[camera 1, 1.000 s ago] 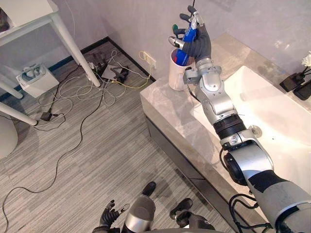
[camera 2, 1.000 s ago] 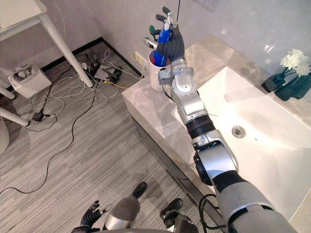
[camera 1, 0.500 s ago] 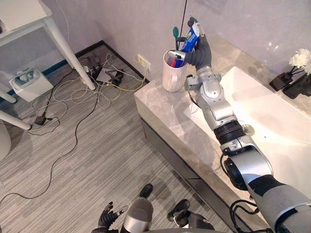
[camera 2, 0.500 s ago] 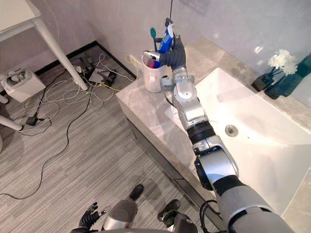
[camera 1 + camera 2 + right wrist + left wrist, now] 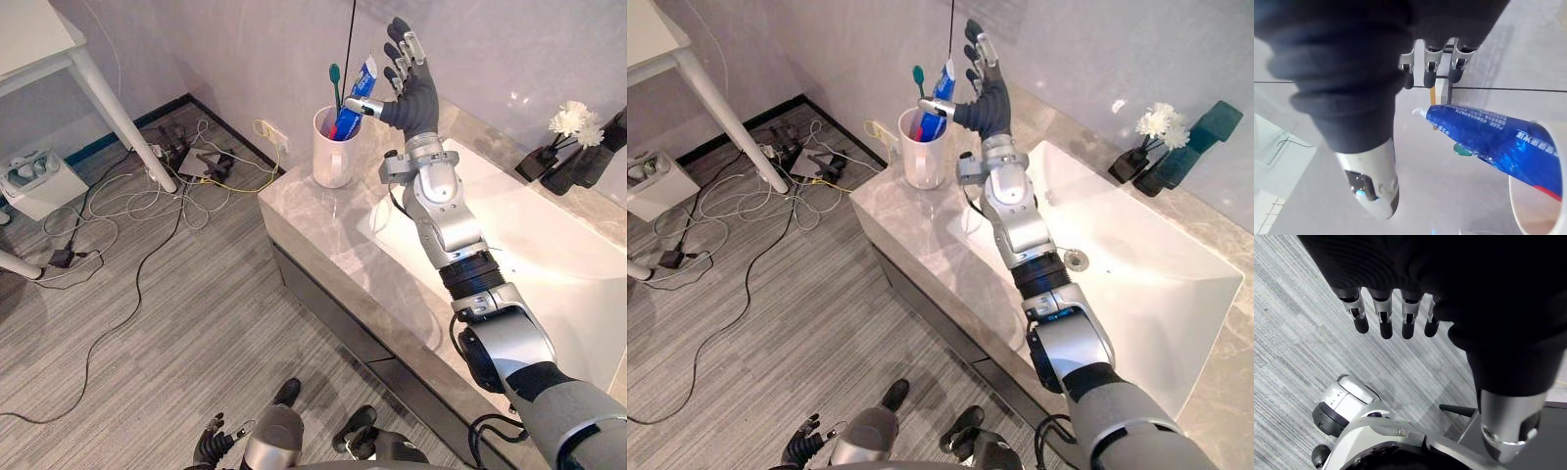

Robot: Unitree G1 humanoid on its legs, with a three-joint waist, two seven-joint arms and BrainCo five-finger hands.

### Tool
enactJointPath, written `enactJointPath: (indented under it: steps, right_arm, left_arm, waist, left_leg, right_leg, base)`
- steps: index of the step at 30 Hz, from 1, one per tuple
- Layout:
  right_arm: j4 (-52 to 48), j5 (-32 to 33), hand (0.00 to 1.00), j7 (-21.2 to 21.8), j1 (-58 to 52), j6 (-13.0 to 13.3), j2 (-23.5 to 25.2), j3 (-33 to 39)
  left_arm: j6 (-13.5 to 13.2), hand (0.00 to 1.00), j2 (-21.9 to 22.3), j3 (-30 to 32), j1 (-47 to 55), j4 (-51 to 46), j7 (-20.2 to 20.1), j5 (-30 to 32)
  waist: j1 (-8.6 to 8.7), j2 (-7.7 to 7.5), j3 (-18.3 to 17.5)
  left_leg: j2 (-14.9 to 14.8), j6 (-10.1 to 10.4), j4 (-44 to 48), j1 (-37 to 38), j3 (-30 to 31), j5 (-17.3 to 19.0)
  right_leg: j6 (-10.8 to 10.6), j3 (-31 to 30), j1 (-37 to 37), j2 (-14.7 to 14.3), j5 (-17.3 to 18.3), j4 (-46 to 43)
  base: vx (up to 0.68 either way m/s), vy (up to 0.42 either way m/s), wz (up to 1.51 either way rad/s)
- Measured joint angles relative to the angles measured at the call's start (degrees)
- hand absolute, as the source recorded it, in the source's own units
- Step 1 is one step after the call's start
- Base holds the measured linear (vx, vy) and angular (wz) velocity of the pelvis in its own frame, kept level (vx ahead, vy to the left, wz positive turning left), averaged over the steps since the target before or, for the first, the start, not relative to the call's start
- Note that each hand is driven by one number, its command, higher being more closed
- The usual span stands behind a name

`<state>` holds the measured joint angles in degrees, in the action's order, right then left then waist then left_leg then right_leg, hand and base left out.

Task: Organize washtable

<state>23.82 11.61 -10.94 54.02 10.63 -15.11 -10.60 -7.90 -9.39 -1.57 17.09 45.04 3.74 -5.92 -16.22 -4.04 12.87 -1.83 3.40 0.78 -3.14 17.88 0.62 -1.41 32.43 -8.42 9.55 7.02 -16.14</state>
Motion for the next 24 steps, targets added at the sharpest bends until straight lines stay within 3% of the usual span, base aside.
enactJointPath:
  steps: [3, 7, 8, 12, 17, 20, 24]
  right_arm:
    - [-5.39, -2.84, 0.00, 0.26, -0.06, 0.13, -4.00, -0.52]
    - [-13.88, -3.96, 0.00, 1.14, -0.87, 0.75, -8.72, -0.46]
    - [-17.18, -3.90, 0.00, 1.21, -2.03, 1.68, -10.01, 0.10]
    - [-24.79, -3.62, 0.00, 1.42, -7.69, 3.32, -12.86, 5.04]
    - [-33.06, 0.12, 0.00, 3.51, -15.68, 5.90, -16.46, 16.75]
    - [-34.28, 2.81, 0.00, 3.57, -19.37, 6.92, -18.74, 24.99]
    - [-34.32, 6.49, 0.00, 3.11, -24.44, 7.70, -20.39, 37.06]
  left_arm:
    - [-0.03, 0.00, -0.02, 0.03, 0.11, 0.00, 0.01, 0.10]
    - [-0.02, 0.00, -0.23, 0.61, 1.10, 0.12, 0.00, 0.34]
    - [-0.02, 0.00, -0.18, 1.23, 1.62, 0.27, 0.00, 0.64]
    - [0.05, 0.00, -0.16, 1.91, 1.95, 1.12, -0.01, 1.60]
    - [0.18, 0.00, -0.10, 2.31, 2.20, 1.76, -0.09, 1.85]
    - [0.13, 0.00, 0.27, 2.35, 2.01, 1.74, -0.53, 1.85]
    - [0.09, 0.00, 0.81, 2.53, 1.85, 1.75, -1.09, 1.81]
  waist:
    - [0.33, -0.15, -0.16]
    - [2.03, -0.87, -1.09]
    - [2.99, -1.14, -1.79]
    - [4.01, -1.59, -3.50]
    - [6.55, -1.28, -4.67]
    - [8.91, -0.57, -5.89]
    - [10.86, 0.38, -6.92]
  left_leg:
    - [0.15, 0.00, -0.01, 0.07, 0.00, -0.01]
    - [0.18, -0.07, -0.51, 0.95, -0.61, -0.06]
    - [0.19, -0.08, -0.70, 1.10, -0.87, -0.06]
    - [0.20, -0.11, -1.02, 1.78, -1.47, -0.05]
    - [-0.27, -0.19, -1.84, 3.92, -4.45, 0.01]
    - [-0.48, -0.31, -1.90, 4.23, -6.04, 0.09]
    - [-0.74, -1.12, -1.97, 5.57, -8.61, 0.72]
  right_leg:
    - [0.00, -0.01, 0.01, 0.19, 0.00, -0.08]
    - [-0.01, -0.66, 0.23, 0.25, 0.00, -0.11]
    - [-0.02, -0.95, 0.18, 0.25, -0.01, -0.08]
    - [-0.05, -1.52, 0.43, 0.24, -0.03, 0.22]
    - [-0.29, -4.41, 1.19, -1.06, -1.26, 2.17]
    - [-0.66, -5.81, 1.76, -2.14, -3.03, 5.06]
    - [-0.98, -7.62, 4.09, -3.68, -6.06, 10.28]
  base:
    - [0.00, 0.000, 0.00]
    - [0.02, -0.002, -0.08]
    - [0.02, -0.001, -0.10]
    - [0.02, -0.001, -0.09]
    - [-0.02, -0.002, -0.29]
    - [-0.02, 0.012, -0.31]
    - [-0.01, 0.031, -0.36]
